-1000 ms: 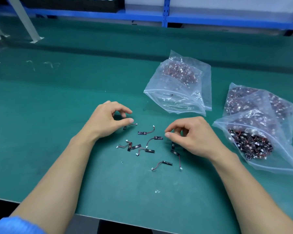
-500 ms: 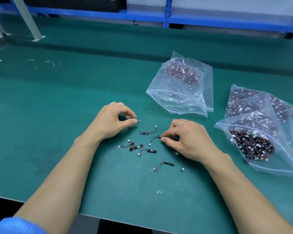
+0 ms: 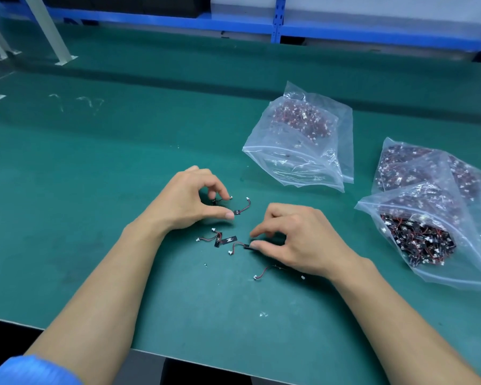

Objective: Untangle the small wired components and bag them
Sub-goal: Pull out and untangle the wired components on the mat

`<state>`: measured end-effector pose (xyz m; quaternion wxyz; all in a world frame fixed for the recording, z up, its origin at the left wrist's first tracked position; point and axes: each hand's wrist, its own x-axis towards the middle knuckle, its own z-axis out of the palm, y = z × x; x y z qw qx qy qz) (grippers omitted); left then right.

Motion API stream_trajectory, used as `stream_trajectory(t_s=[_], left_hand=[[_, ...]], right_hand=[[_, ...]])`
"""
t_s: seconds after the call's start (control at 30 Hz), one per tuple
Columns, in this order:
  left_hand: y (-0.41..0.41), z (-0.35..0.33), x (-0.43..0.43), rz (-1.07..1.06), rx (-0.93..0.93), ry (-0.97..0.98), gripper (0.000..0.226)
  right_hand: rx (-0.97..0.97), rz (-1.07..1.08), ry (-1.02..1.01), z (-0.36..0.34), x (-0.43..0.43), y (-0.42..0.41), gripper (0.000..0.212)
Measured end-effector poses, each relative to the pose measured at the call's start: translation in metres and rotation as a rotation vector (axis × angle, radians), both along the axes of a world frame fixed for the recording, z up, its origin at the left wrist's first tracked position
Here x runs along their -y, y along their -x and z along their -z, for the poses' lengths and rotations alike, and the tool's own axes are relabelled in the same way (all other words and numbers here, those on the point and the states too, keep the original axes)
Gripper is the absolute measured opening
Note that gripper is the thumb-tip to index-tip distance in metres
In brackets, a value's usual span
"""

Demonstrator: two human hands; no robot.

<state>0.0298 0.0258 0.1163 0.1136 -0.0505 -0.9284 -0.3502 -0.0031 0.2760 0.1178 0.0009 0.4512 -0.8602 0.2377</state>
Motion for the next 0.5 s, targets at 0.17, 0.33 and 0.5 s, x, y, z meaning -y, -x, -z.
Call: stream_trajectory(t_s=[0.17, 0.33, 0.5], left_hand=[[-0.007, -0.008, 0.006, 0.054, 0.133, 0.073, 0.057], [-0.008, -0.01, 0.01, 0.057, 0.224, 0.121, 0.067], [-0.011, -0.012, 0.017, 0.064, 0.288, 0.071, 0.079]], right_hand=[[0.019, -0.043, -0.072, -0.001, 0.0, 0.001, 0.006], [0.014, 0.017, -0.074, -0.003, -0.008, 0.004, 0.005], [0.027, 0.034, -0.043, -0.005, -0.009, 0.005, 0.004]])
